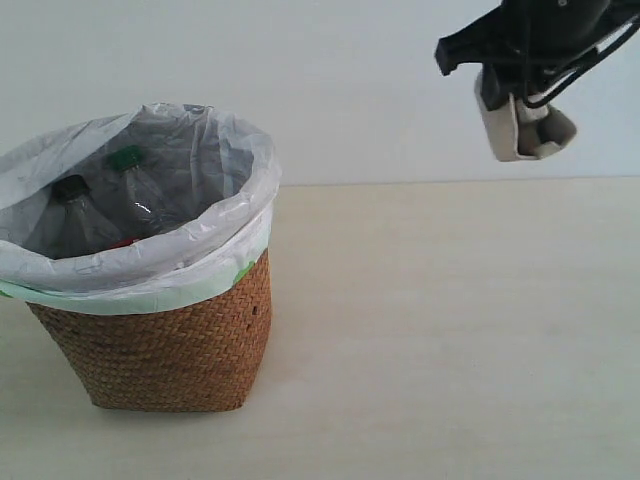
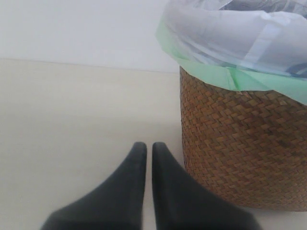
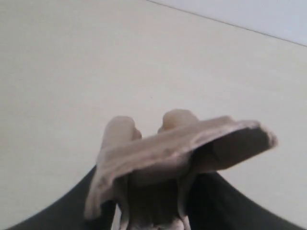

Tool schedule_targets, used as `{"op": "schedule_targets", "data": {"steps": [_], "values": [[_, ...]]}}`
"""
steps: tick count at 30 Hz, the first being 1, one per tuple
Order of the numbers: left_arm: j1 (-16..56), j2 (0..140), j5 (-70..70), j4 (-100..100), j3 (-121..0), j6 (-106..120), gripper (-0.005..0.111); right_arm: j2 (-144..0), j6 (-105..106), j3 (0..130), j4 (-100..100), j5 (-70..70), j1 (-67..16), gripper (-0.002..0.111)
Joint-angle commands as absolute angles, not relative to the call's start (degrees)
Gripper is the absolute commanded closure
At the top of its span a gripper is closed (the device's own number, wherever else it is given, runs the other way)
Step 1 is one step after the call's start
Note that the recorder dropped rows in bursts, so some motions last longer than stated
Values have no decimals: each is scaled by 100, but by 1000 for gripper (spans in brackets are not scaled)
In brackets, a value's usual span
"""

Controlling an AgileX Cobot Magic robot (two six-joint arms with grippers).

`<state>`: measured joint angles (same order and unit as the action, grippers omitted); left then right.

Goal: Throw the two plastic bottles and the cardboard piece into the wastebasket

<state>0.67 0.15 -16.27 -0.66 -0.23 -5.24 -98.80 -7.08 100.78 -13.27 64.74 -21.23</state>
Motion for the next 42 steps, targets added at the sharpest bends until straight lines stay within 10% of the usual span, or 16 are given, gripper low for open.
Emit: {"op": "schedule_targets", "data": {"steps": [1, 7, 12, 16, 35, 42], "values": [[55, 0, -1589, -94, 0, -555, 103, -9798, -1190, 10071, -1888, 6655, -2112, 108], [55, 0, -1589, -94, 0, -555, 103, -9849, 3784, 10071, 7507, 5355, -2182, 107], [55, 0, -1589, -94, 0, -555, 103, -9849, 2966, 10290, 7412, 4746, -2364, 26], [55, 0, -1589, -94, 0, -555, 103, -10000, 2936, 10290, 7371, 4864, -2368, 49], [55, 0, -1589, -94, 0, -555, 103, -9814, 2491, 10290, 5958, 6003, -1376, 50], [55, 0, -1589, -94, 0, -555, 103, -9662, 2146, 10278, 4948, 6996, -991, 108]]}}
